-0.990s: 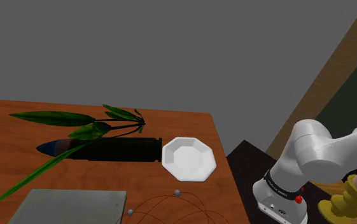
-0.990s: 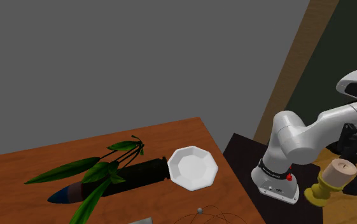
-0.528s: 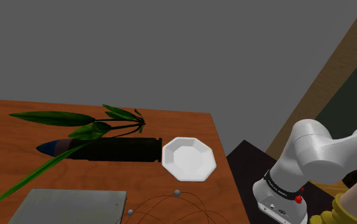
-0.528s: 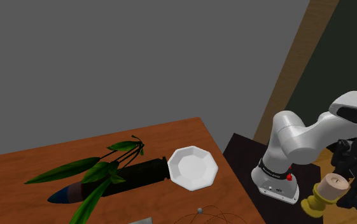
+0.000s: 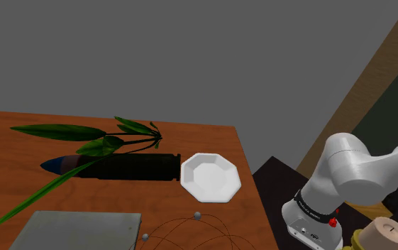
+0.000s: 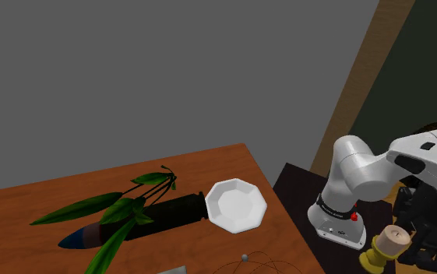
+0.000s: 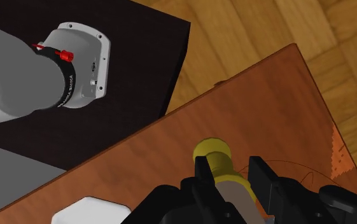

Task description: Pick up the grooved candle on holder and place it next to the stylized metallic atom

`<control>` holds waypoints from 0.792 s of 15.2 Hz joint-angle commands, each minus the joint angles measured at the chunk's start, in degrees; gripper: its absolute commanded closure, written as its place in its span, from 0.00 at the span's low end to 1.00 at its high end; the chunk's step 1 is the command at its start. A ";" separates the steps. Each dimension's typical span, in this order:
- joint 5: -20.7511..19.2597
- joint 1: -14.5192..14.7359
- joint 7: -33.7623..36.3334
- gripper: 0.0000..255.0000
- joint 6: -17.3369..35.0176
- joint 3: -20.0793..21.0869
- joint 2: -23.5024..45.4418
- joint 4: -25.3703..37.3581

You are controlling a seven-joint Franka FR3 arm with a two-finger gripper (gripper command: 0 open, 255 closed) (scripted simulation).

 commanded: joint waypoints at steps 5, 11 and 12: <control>1.81 0.98 -0.73 1.00 3.10 1.78 -2.32 -5.20; 3.82 1.92 -1.40 1.00 6.15 3.86 -4.26 -9.98; 4.18 2.08 -1.51 1.00 6.66 4.24 -4.55 -10.74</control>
